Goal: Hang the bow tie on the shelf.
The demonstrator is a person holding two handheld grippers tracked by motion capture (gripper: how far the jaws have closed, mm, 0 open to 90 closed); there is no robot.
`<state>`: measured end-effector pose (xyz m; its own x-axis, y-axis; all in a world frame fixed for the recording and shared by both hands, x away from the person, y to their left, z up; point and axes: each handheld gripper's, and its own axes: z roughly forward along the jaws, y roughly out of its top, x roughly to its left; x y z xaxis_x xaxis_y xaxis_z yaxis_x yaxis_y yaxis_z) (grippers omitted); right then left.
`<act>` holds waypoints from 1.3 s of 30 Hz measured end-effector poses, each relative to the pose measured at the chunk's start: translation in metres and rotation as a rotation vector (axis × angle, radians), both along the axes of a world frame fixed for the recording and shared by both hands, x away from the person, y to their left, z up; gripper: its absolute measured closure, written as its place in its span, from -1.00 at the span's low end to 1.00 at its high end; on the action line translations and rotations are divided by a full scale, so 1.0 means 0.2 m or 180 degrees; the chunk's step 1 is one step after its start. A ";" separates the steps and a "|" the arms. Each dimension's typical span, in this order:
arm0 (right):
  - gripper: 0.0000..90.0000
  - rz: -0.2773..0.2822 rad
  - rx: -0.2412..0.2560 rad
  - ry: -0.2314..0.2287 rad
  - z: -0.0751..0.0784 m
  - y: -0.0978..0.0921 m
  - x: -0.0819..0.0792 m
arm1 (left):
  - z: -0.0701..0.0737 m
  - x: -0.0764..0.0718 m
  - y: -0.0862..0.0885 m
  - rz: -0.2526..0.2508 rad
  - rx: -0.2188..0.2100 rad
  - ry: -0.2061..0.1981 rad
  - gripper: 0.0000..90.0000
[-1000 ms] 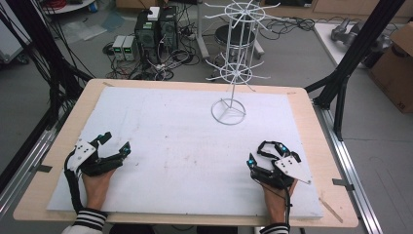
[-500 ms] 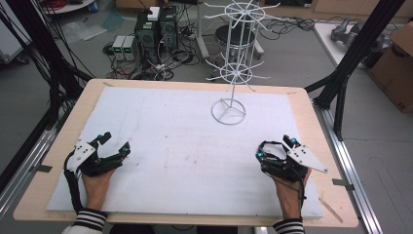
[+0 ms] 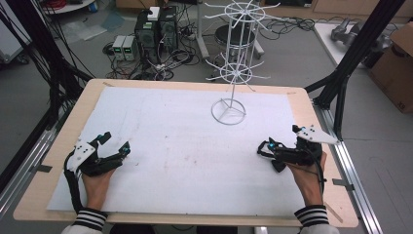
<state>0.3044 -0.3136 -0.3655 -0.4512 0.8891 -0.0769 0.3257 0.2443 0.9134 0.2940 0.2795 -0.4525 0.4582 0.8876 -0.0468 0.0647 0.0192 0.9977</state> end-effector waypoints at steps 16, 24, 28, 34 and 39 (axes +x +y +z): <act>-0.57 0.0068 -0.0654 0.0780 -0.02 -0.12 0.18 | 0.00 0.00 0.00 0.0014 -0.0007 0.0008 -0.61; -0.24 0.0025 -0.0821 0.1225 -0.08 -0.14 0.23 | 0.00 0.00 0.00 0.0021 0.0000 0.0009 -0.60; -0.16 -0.0002 -0.0841 0.1349 -0.10 -0.16 0.25 | 0.00 0.00 0.00 0.0025 -0.0007 0.0011 -0.60; -0.03 0.0022 -0.0867 0.1527 -0.13 -0.18 0.27 | 0.00 0.00 0.00 0.0028 -0.0002 0.0013 -0.60; 0.05 -0.0005 -0.0874 0.1706 -0.16 -0.18 0.30 | 0.00 0.00 0.00 0.0030 0.0003 0.0012 -0.60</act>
<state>0.3647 -0.3498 -0.3980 -0.4894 0.8696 -0.0660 0.7238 0.4473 0.5254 0.2942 0.2793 -0.4524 0.4497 0.8919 -0.0477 0.0685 0.0188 0.9975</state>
